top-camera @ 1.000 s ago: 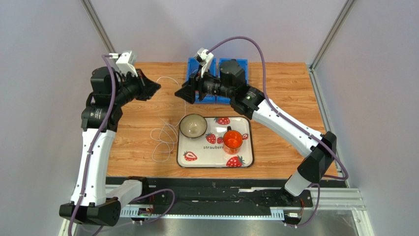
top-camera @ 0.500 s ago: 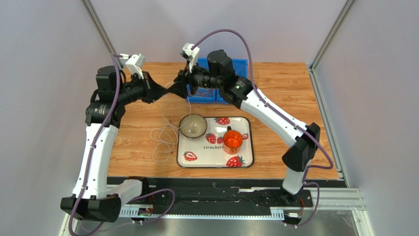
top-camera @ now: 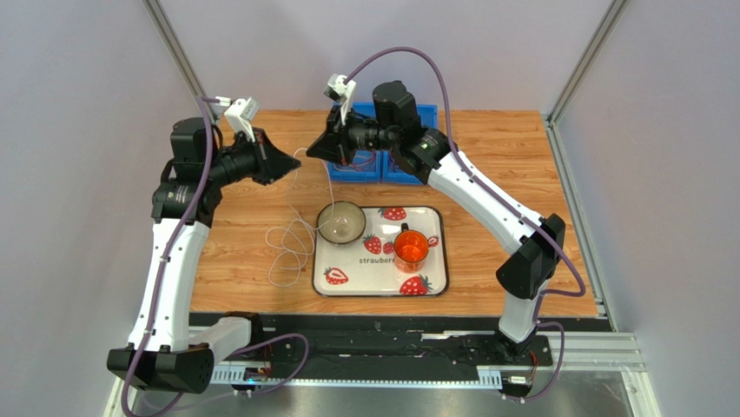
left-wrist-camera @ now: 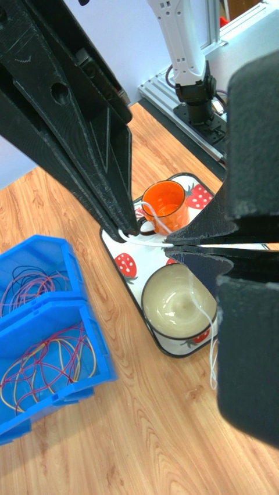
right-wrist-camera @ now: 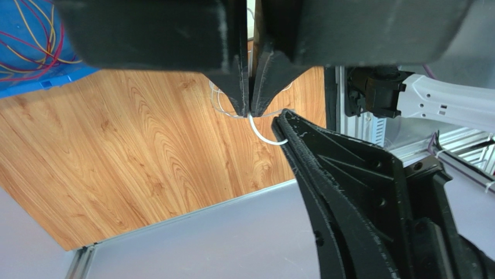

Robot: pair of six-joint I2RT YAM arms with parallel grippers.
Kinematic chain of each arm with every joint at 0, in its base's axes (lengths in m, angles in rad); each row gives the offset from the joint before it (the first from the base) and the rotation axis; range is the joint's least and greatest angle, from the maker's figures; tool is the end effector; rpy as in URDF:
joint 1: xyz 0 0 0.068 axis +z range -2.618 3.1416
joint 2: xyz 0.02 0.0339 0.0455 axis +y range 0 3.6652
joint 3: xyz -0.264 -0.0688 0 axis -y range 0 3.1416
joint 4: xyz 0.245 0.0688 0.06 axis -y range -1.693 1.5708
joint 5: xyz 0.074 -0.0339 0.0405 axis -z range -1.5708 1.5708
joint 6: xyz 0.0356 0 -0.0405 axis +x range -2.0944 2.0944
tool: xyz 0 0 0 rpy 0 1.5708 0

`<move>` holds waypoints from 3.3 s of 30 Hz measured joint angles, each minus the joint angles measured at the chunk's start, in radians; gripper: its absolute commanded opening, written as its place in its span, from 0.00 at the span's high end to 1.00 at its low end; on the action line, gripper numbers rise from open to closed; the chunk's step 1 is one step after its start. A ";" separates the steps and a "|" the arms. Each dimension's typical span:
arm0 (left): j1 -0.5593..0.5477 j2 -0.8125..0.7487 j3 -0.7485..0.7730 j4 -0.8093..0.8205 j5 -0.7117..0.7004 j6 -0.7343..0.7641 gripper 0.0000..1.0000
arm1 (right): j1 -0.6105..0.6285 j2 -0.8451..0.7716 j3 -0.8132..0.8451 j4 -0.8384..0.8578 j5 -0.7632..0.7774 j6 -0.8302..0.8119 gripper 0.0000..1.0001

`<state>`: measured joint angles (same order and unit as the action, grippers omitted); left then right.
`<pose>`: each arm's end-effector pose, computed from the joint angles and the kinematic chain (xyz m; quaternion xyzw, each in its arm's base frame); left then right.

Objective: Untangle the cables
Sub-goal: Pick up the cable from the cable, then place the cable in the bin.

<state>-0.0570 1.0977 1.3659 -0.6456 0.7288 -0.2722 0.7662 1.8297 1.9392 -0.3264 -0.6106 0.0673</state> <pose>0.2118 -0.0358 0.4342 0.1161 0.7899 -0.3768 0.4696 0.2923 0.3096 0.4329 -0.4314 0.6340 0.4561 0.4515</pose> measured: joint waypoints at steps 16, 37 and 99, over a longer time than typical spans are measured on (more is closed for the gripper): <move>0.000 -0.047 -0.087 0.016 -0.141 -0.033 0.41 | 0.001 -0.001 0.067 0.039 -0.024 0.088 1.00; 0.000 -0.251 -0.369 -0.048 -0.425 -0.149 0.40 | -0.023 -0.019 0.430 0.177 0.226 0.076 1.00; 0.000 -0.358 -0.438 -0.180 -0.496 -0.100 0.22 | -0.454 0.170 0.365 0.342 0.453 -0.051 1.00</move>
<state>-0.0570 0.7399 0.9276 -0.8257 0.2329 -0.3721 0.3122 1.9999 2.3047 0.0158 -0.1574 0.0162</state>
